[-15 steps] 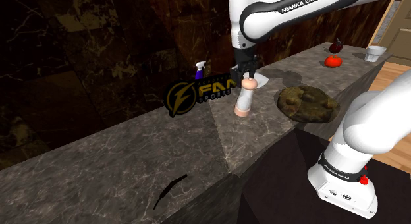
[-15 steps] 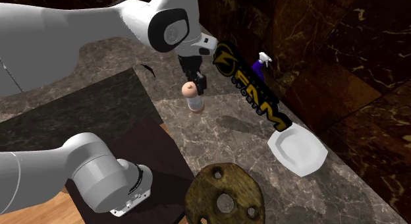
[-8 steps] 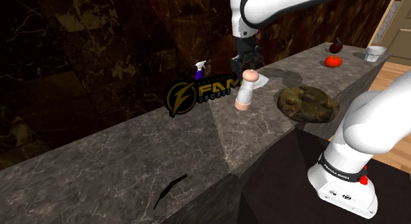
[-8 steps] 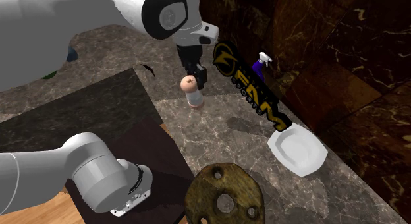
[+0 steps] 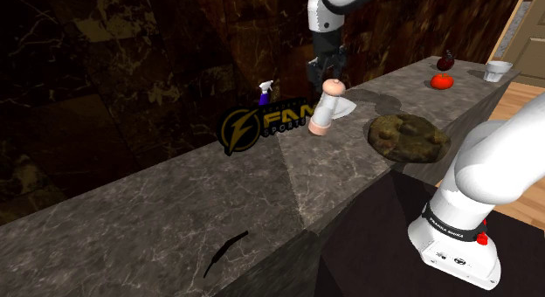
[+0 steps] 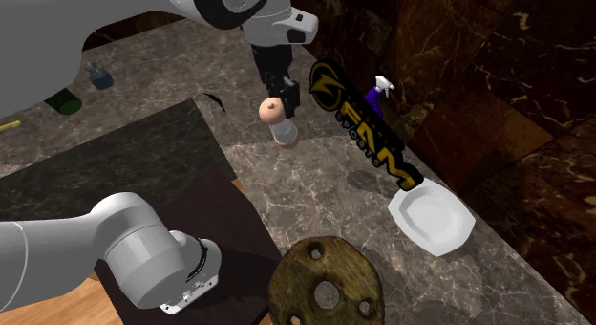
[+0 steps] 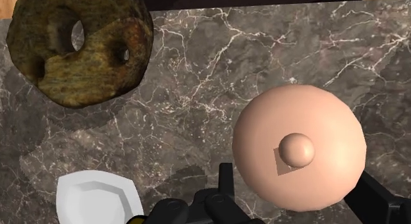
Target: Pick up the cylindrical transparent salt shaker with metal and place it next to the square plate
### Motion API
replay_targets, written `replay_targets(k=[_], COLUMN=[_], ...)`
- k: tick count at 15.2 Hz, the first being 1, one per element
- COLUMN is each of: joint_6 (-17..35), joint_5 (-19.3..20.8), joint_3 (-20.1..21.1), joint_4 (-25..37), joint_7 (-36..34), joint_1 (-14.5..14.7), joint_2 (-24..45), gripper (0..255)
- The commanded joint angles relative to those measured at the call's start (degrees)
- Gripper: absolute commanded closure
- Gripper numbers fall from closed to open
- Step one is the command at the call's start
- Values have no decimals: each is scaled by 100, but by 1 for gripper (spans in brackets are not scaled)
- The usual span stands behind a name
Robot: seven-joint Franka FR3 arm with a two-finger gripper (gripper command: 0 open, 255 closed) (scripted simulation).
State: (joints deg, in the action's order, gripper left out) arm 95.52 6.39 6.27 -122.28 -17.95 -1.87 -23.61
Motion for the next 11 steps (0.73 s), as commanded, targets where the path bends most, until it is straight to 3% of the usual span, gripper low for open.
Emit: replay_targets(k=[1, 11], joint_6=[-154, -909], joint_5=[-1, 10], joint_3=[1, 9], joint_4=[168, 1068], joint_7=[17, 105], joint_1=[-2, -18], joint_2=[15, 154], gripper=[255, 255])
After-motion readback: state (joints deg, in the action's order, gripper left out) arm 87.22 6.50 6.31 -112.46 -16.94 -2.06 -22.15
